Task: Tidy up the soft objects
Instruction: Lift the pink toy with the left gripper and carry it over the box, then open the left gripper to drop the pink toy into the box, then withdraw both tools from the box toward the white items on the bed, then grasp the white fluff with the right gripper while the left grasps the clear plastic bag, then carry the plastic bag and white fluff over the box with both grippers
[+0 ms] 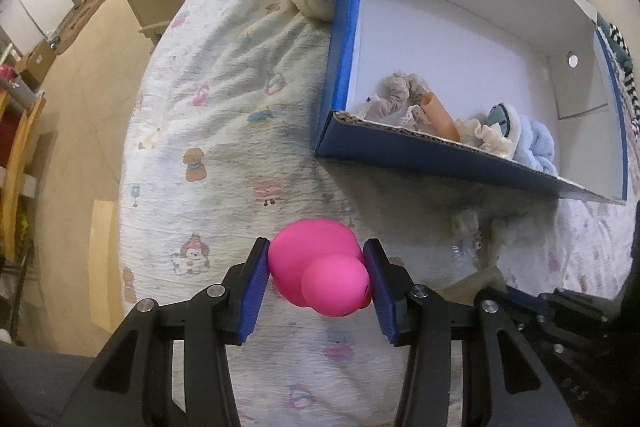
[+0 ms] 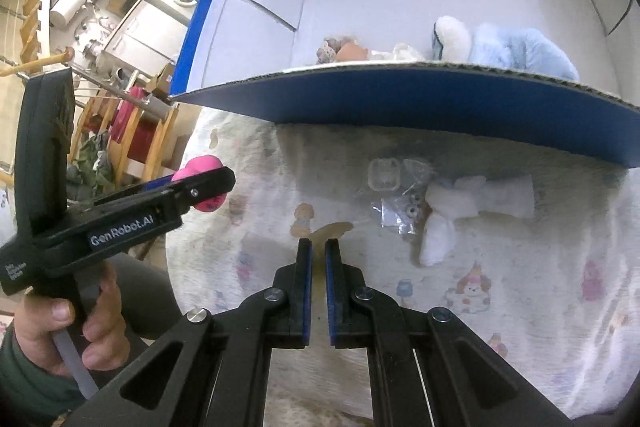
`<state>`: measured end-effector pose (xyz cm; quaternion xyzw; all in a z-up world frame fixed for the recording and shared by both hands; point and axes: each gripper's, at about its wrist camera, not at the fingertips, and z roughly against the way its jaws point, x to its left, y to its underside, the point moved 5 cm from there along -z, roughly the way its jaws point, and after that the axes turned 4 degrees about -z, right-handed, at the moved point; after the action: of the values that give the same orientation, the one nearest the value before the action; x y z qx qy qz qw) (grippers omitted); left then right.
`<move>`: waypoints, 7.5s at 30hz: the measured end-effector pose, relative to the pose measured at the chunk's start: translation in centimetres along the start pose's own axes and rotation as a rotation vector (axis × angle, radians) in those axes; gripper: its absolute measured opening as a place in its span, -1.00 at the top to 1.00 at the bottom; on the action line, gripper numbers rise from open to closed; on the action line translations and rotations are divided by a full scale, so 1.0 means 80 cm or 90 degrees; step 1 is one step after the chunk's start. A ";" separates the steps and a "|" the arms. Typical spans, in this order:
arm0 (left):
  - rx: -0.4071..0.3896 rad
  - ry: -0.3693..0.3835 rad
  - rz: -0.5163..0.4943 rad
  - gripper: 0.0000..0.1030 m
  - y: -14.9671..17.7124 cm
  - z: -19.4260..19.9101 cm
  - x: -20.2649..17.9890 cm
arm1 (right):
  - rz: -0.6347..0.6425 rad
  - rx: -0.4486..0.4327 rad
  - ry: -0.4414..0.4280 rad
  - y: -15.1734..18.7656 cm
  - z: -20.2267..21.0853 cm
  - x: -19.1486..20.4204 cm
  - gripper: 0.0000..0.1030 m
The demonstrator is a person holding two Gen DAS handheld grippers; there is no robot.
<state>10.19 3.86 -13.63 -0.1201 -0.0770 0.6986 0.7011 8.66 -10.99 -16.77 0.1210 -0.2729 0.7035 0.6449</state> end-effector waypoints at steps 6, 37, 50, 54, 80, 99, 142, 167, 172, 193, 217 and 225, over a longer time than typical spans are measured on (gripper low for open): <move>-0.009 -0.012 -0.011 0.16 0.004 0.005 -0.002 | 0.004 -0.023 -0.012 -0.005 0.014 0.008 0.85; -0.170 0.009 -0.082 0.16 -0.131 0.109 -0.072 | -0.018 -0.290 -0.051 -0.140 0.197 -0.018 0.85; -0.153 -0.001 -0.117 0.16 -0.156 0.037 -0.096 | -0.061 -0.262 -0.029 -0.152 0.149 -0.061 0.85; -0.145 -0.010 -0.115 0.16 -0.155 0.018 -0.096 | -0.046 -0.237 -0.009 -0.155 0.128 -0.061 0.84; -0.141 -0.021 -0.141 0.15 -0.144 -0.003 -0.110 | -0.040 -0.174 0.046 -0.160 0.081 -0.070 0.82; -0.161 -0.011 -0.145 -0.43 -0.142 0.005 -0.114 | -0.081 -0.218 0.039 -0.168 0.095 -0.076 -0.88; -0.210 -0.035 -0.070 -0.44 -0.021 0.095 -0.024 | -0.106 -0.238 0.043 -0.031 0.153 -0.073 -0.90; -0.117 0.037 0.007 -0.44 -0.025 0.051 -0.019 | -0.161 -0.004 0.128 -0.048 -0.009 -0.104 -0.48; -0.111 0.027 -0.005 -0.44 -0.023 0.044 -0.026 | -0.109 -0.004 0.112 -0.049 -0.012 -0.083 0.40; 0.038 0.111 -0.121 -0.43 -0.010 -0.087 -0.161 | -0.142 -0.101 0.107 -0.019 0.091 -0.108 0.44; 0.011 0.104 -0.070 0.89 -0.013 -0.061 -0.076 | -0.097 -0.091 0.090 -0.027 0.077 -0.088 0.44; -0.033 0.134 -0.032 0.89 0.004 -0.003 -0.019 | -0.086 -0.100 0.075 -0.026 0.086 -0.077 0.44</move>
<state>9.97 2.34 -13.86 -0.2088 -0.0241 0.6619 0.7195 10.29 -19.84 -13.88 0.0468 -0.2804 0.6405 0.7134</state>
